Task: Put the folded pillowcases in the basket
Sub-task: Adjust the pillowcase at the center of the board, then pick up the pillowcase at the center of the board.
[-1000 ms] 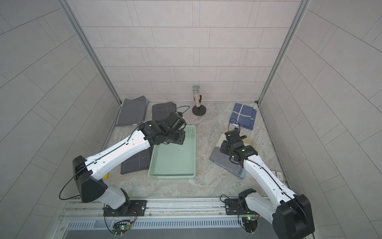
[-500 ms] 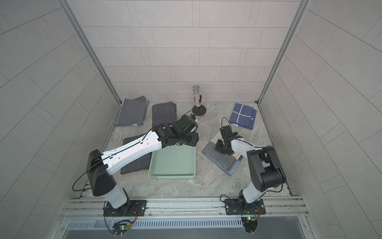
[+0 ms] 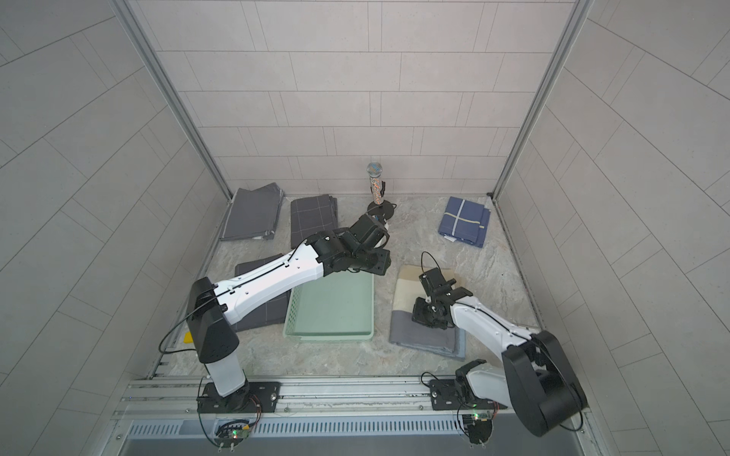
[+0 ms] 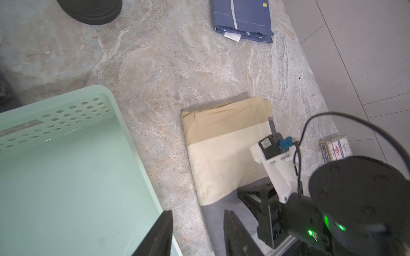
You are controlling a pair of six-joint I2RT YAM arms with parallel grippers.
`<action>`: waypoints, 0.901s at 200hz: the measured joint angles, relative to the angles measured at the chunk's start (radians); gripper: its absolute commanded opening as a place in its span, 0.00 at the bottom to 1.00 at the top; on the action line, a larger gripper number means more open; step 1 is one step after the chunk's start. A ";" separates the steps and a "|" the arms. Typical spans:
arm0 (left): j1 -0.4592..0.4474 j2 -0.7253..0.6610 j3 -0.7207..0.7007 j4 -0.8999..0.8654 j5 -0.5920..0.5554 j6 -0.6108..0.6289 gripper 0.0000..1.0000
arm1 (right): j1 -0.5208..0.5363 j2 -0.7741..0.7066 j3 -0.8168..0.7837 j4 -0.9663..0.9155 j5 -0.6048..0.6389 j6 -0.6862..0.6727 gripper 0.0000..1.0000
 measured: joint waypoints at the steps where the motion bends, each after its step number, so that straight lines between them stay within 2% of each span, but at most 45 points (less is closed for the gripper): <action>1: -0.001 0.004 0.006 -0.001 0.000 0.001 0.47 | 0.000 -0.003 0.000 -0.004 0.001 0.000 0.00; 14: -0.015 0.060 0.067 -0.014 0.004 0.003 0.55 | -0.002 -0.083 0.013 -0.076 0.026 -0.002 0.09; 26: -0.027 0.121 0.135 -0.029 0.004 0.005 0.61 | -0.008 -0.165 0.050 -0.148 0.070 -0.007 0.24; 46: -0.038 0.229 0.248 -0.062 -0.016 -0.011 0.63 | -0.045 -0.292 0.111 -0.223 0.135 -0.010 0.37; 74: -0.043 0.431 0.488 -0.169 -0.095 -0.033 0.65 | -0.109 -0.403 0.140 -0.291 0.179 0.010 0.43; 107: -0.031 0.705 0.882 -0.375 -0.183 -0.062 0.64 | -0.128 -0.407 0.147 -0.340 0.188 0.025 0.51; 126: -0.014 0.821 1.052 -0.487 -0.190 -0.081 0.63 | -0.148 -0.412 0.147 -0.354 0.187 0.026 0.54; 154: 0.005 0.951 1.211 -0.607 -0.172 -0.101 0.62 | -0.171 -0.436 0.147 -0.368 0.183 0.026 0.56; 180: 0.020 1.027 1.270 -0.660 -0.143 -0.106 0.59 | -0.186 -0.441 0.148 -0.373 0.172 0.022 0.57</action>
